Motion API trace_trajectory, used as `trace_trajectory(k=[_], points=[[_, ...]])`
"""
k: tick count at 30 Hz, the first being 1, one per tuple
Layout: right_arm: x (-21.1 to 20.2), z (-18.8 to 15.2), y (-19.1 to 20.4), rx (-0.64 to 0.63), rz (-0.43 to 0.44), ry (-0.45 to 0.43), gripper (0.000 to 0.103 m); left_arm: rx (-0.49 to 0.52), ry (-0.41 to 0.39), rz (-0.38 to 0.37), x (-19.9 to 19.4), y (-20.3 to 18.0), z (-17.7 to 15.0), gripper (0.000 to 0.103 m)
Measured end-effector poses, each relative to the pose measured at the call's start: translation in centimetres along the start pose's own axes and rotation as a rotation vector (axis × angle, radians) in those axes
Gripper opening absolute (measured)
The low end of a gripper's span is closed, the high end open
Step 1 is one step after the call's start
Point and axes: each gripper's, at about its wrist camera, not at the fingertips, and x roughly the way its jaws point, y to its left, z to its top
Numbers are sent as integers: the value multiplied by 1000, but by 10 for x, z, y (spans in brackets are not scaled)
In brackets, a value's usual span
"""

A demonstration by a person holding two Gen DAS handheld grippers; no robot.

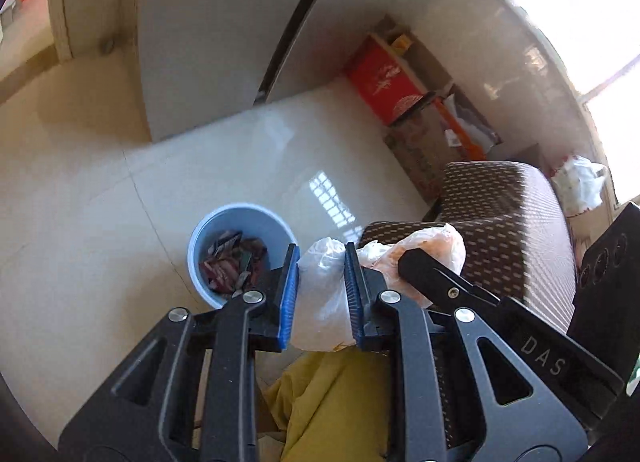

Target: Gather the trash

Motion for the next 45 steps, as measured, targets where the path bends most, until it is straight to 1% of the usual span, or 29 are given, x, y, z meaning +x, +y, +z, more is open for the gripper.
trace_trajectory(k=[1,2,3,4,5,6,7,8,11,13,16,18,22,25,27,33,35,36,39,42,45], points=[[10,3,-1,12,-9,12,36,-3,12,-3,8,6,2,23],[17,4,-3,15,-14,19,39,-4,35,6,19,10,6,24],[25,6,-4,6,-21,30,39,-14,47,23,28,16,8,30],[34,8,-5,-1,-37,38,41,-28,56,51,39,23,11,39],[44,10,-10,12,-59,45,47,-36,68,70,46,29,13,47],[53,12,-16,34,-74,62,52,-53,81,91,54,37,15,63],[61,14,-20,49,-84,79,65,-75,95,101,64,47,15,68],[73,16,-26,58,-103,101,67,-86,112,104,70,53,14,68],[94,14,-38,43,-165,150,67,-101,146,145,83,64,9,68],[103,11,-40,45,-173,175,67,-102,157,164,90,68,6,68],[102,5,-39,40,-173,181,67,-97,175,166,93,69,1,68],[97,3,-35,12,-173,177,67,-89,162,173,85,66,-4,68],[75,-4,-23,-38,-166,130,68,-65,123,166,65,57,-11,70],[54,-8,-15,-104,-170,82,68,-56,67,195,42,46,-14,70],[41,-10,-14,-118,-161,60,68,-33,31,205,27,36,-16,70],[-27,-19,-8,-188,-140,-66,70,19,-85,193,-28,-3,-33,70],[-52,-24,-11,-206,-105,-100,70,40,-122,186,-44,-19,-41,70],[-63,-29,-11,-209,-103,-112,72,50,-138,183,-52,-25,-45,70],[-106,-42,-19,-242,-131,-201,74,93,-184,166,-74,-52,-62,71],[-143,-52,-27,-265,-132,-262,74,138,-226,162,-92,-78,-80,71],[-180,-66,-44,-272,-135,-321,76,187,-263,143,-110,-105,-101,72]])
